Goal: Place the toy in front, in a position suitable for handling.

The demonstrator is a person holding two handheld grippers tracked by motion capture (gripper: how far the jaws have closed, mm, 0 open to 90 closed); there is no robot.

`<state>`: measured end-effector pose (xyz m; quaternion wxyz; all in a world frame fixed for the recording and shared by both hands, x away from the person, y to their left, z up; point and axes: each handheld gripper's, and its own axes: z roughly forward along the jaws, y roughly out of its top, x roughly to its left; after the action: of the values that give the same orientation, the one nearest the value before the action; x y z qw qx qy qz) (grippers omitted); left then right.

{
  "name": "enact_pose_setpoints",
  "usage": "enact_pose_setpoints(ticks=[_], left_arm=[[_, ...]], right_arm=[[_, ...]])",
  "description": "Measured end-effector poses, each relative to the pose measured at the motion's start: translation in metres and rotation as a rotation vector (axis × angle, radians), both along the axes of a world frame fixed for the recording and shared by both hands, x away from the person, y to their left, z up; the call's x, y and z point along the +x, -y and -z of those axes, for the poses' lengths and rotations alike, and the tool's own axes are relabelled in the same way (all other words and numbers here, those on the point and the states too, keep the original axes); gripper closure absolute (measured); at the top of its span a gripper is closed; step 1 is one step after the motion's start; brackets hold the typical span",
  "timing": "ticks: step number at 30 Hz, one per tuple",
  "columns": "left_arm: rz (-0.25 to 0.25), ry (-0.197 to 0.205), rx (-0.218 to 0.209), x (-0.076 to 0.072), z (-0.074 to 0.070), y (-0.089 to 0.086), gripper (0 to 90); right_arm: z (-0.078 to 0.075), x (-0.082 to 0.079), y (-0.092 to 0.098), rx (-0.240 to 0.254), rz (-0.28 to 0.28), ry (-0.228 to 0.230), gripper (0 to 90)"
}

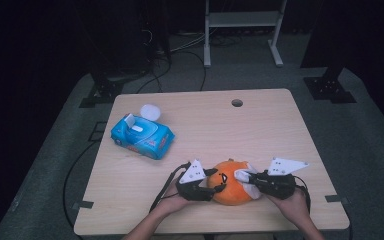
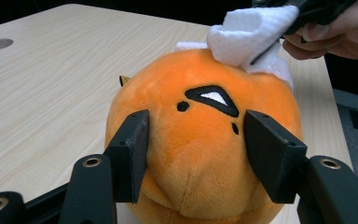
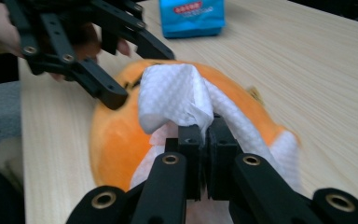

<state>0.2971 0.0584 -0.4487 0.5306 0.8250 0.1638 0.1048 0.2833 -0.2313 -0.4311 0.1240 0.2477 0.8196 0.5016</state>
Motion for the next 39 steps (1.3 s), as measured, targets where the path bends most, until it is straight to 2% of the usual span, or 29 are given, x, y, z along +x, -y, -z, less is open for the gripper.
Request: enact_pose_setpoints(ticks=[3, 5, 6, 8, 9, 10, 11, 12, 13, 14, 15, 16, 17, 18, 20, 22, 24, 25, 26, 27, 28, 29, 32, 33, 34, 35, 36, 38, 39], left_arm=[[-0.014, -0.003, -0.001, -0.002, 0.000, -0.001, 40.5], [-0.028, -0.012, -0.009, -0.003, 0.002, -0.003, 40.3], [-0.037, -0.012, -0.003, -0.002, 0.001, -0.003, 40.2], [-0.047, -0.013, -0.002, -0.001, 0.000, -0.003, 40.2], [-0.054, -0.019, -0.005, 0.000, 0.000, -0.003, 40.2], [-0.055, -0.020, -0.009, 0.001, 0.001, -0.004, 40.4], [-0.053, -0.024, -0.010, 0.002, 0.001, -0.004, 40.5], [-0.054, -0.028, -0.015, 0.002, 0.001, -0.005, 40.8], [-0.056, -0.030, -0.022, 0.002, 0.002, -0.005, 40.8], [-0.056, -0.023, -0.021, 0.002, 0.002, -0.005, 40.9], [-0.064, -0.026, -0.023, 0.002, 0.002, -0.004, 40.9], [-0.064, -0.026, -0.023, 0.002, 0.002, -0.004, 41.0], [-0.068, -0.022, -0.020, 0.002, 0.002, -0.003, 41.0], [-0.070, -0.017, -0.018, 0.002, 0.002, -0.002, 41.0], [-0.072, -0.018, -0.019, 0.004, 0.002, -0.002, 41.0], [-0.080, -0.024, -0.025, 0.004, 0.003, -0.003, 40.9], [-0.073, -0.033, -0.032, 0.004, 0.002, -0.004, 40.2], [-0.073, -0.033, -0.032, 0.004, 0.002, -0.004, 37.9], [-0.048, -0.024, -0.038, 0.004, 0.001, -0.005, 37.9], [-0.007, -0.033, -0.057, 0.005, -0.002, -0.008, 32.0], [-0.007, -0.033, -0.057, 0.005, -0.002, -0.008, 29.9], [0.024, -0.025, -0.049, 0.005, -0.003, -0.010, 29.8], [0.018, -0.015, -0.033, 0.005, -0.003, -0.009, 40.3], [-0.003, -0.018, -0.034, 0.006, -0.002, -0.006, 40.3], [-0.013, -0.017, -0.032, 0.007, -0.001, -0.004, 42.8], [-0.016, -0.014, -0.033, 0.007, -0.001, -0.002, 44.3], [-0.027, -0.012, -0.031, 0.008, 0.000, 0.001, 44.4], [-0.036, -0.015, -0.027, 0.008, 0.001, 0.001, 44.3], [-0.040, -0.017, -0.026, 0.009, 0.001, 0.001, 44.2]], right_arm=[[0.000, -0.001, 0.005, -0.019, 0.044, 0.003, 85.9], [0.000, -0.003, 0.007, -0.010, 0.055, -0.003, 85.9], [-0.002, -0.008, 0.005, 0.029, 0.038, 0.005, 85.9], [-0.002, -0.009, 0.003, 0.044, 0.019, 0.013, 85.9], [-0.004, -0.012, -0.001, 0.058, -0.011, 0.029, 85.8], [-0.005, -0.015, -0.007, 0.051, -0.052, 0.052, 85.7], [-0.006, -0.017, -0.012, 0.023, -0.074, 0.072, 85.6], [-0.005, -0.019, -0.016, -0.025, -0.076, 0.091, 85.7], [-0.005, -0.019, -0.016, -0.025, -0.076, 0.091, 85.7], [-0.004, -0.017, -0.013, -0.039, -0.061, 0.083, 85.7], [-0.004, -0.015, -0.006, -0.080, 0.009, 0.067, 85.9], [-0.004, -0.015, -0.006, -0.080, 0.009, 0.067, 85.9], [-0.005, -0.016, -0.001, -0.095, 0.051, 0.071, 85.9], [-0.008, -0.018, 0.000, -0.071, 0.049, 0.077, 85.8], [-0.013, -0.023, -0.004, -0.016, 0.003, 0.097, 85.7], [-0.014, -0.024, -0.014, -0.038, -0.028, 0.112, 85.6], [-0.009, -0.021, -0.021, -0.084, -0.032, 0.102, 85.7], [-0.009, -0.021, -0.021, -0.084, -0.032, 0.102, 85.7], [-0.007, -0.017, -0.020, -0.088, -0.030, 0.088, 85.8], [-0.004, -0.012, -0.017, -0.076, -0.025, 0.068, 85.8], [-0.003, -0.011, -0.015, -0.074, -0.019, 0.064, 85.8], [-0.004, -0.010, -0.013, -0.077, -0.010, 0.067, 85.8], [-0.005, -0.009, -0.010, -0.069, 0.009, 0.057, 85.8], [-0.005, -0.010, -0.010, -0.055, 0.013, 0.055, 85.8], [-0.007, -0.012, -0.011, -0.040, 0.013, 0.072, 85.8], [-0.011, -0.018, -0.016, -0.034, -0.021, 0.107, 85.8], [-0.013, -0.020, -0.021, -0.023, -0.049, 0.116, 85.8], [-0.014, -0.023, -0.026, -0.027, -0.072, 0.120, 85.7], [-0.012, -0.024, -0.032, -0.076, -0.080, 0.130, 85.7]])
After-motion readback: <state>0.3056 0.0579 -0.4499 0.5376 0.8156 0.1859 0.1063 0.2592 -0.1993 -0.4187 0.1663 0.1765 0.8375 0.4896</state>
